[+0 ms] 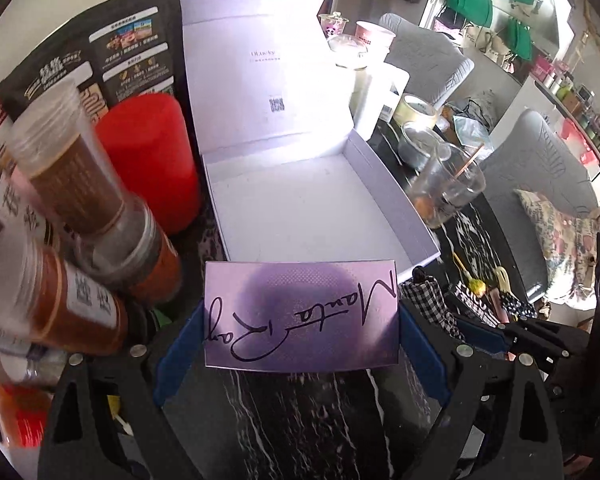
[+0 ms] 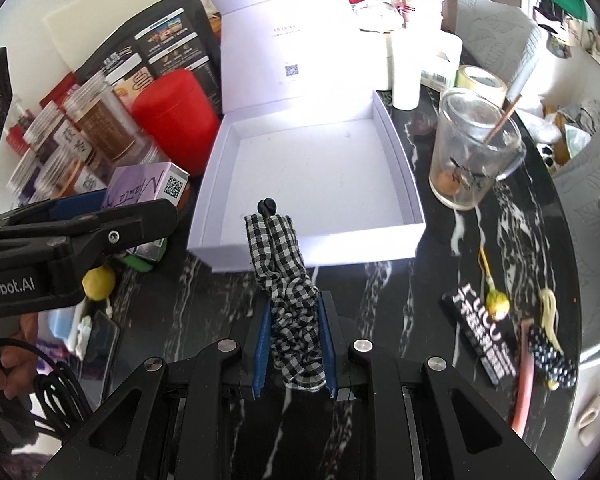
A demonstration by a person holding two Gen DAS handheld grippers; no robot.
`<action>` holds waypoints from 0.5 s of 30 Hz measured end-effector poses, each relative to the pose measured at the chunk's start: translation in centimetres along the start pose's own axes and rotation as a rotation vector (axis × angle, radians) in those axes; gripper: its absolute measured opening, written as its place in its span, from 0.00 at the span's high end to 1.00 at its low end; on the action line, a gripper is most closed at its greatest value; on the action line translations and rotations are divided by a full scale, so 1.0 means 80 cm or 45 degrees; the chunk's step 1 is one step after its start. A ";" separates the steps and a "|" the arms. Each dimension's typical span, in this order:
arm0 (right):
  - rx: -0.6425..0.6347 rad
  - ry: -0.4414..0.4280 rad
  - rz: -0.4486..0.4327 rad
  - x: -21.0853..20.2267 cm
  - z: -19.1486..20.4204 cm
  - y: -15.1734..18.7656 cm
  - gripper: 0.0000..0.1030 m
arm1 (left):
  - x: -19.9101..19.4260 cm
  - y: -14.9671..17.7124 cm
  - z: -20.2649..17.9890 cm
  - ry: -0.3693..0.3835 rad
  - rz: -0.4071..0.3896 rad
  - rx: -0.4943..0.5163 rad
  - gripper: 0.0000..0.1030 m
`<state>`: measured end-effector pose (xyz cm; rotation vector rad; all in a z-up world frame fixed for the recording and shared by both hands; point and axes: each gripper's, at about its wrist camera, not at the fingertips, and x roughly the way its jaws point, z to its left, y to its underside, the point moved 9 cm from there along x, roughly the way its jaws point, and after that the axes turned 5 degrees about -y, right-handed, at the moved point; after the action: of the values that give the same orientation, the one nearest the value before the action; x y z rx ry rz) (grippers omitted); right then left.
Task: Organize rigid objects
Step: 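Carry the card and scrunchie over the lavender box with both grippers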
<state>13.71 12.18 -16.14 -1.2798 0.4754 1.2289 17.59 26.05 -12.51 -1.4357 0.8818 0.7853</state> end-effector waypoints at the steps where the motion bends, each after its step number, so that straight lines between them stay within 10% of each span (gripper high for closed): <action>1: -0.003 0.002 -0.001 0.003 -0.001 -0.006 0.79 | 0.003 -0.005 0.001 -0.003 -0.003 -0.001 0.10; 15: -0.047 0.076 -0.007 0.031 -0.023 -0.068 0.79 | 0.050 -0.045 0.023 -0.042 0.061 -0.136 0.10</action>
<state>19.97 12.51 -16.27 -1.3509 0.4937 1.2020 22.72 27.61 -14.40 -1.4953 0.8625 0.9011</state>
